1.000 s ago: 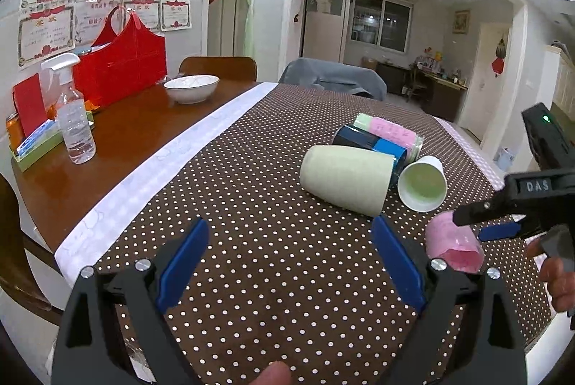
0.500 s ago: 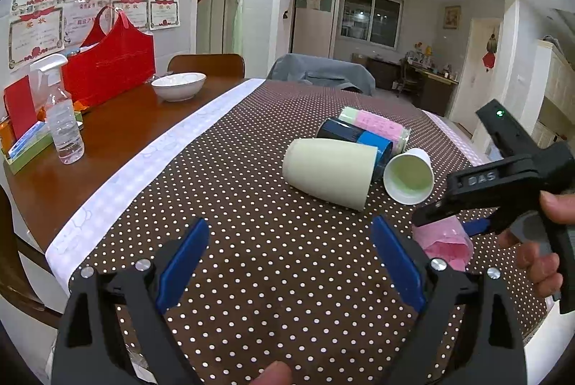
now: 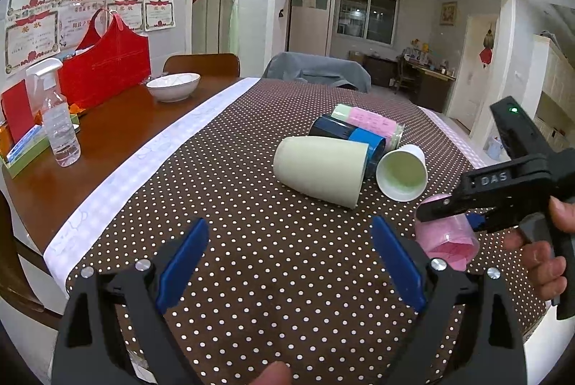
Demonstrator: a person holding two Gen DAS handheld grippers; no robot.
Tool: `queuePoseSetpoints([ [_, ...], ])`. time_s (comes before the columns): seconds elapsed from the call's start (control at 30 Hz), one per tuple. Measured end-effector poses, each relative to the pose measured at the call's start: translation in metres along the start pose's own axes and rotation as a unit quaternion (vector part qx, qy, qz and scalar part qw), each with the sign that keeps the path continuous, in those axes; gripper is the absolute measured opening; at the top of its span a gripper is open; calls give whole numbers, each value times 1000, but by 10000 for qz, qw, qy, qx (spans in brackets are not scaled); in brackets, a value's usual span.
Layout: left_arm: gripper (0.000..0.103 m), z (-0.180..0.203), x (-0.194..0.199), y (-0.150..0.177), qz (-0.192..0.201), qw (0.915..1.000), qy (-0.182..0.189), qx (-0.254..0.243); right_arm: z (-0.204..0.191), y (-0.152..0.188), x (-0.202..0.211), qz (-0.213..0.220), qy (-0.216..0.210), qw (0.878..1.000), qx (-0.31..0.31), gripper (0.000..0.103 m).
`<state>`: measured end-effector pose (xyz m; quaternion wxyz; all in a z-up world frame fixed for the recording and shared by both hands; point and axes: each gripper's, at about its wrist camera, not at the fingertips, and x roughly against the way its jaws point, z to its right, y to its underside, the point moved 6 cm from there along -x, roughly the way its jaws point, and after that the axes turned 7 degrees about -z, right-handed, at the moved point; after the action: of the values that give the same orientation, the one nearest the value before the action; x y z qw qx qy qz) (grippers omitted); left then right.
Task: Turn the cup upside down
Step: 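Move the right tool over the pink cup and close on it, then lift and turn the pink cup with the right tool, set it rim-down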
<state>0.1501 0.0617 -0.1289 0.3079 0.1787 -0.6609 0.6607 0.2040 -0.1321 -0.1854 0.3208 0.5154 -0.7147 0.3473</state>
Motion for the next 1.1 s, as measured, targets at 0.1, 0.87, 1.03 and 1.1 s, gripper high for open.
queuePoseSetpoints([
  [0.1,90,3,3,-2,16,10000,0,-22,9,5,16,230,-294,9993,-50,63],
  [0.87,90,0,0,-4,-3,9999,97,105,-34,26,33,3114,1795,9124,1957,63],
  [1.03,90,-4,-1,-4,2,9999,95,137,-27,21,16,2831,1975,9197,1870,63],
  [1.1,90,-5,-2,-3,-7,9999,85,138,-26,23,11,2756,2030,9207,1876,63],
])
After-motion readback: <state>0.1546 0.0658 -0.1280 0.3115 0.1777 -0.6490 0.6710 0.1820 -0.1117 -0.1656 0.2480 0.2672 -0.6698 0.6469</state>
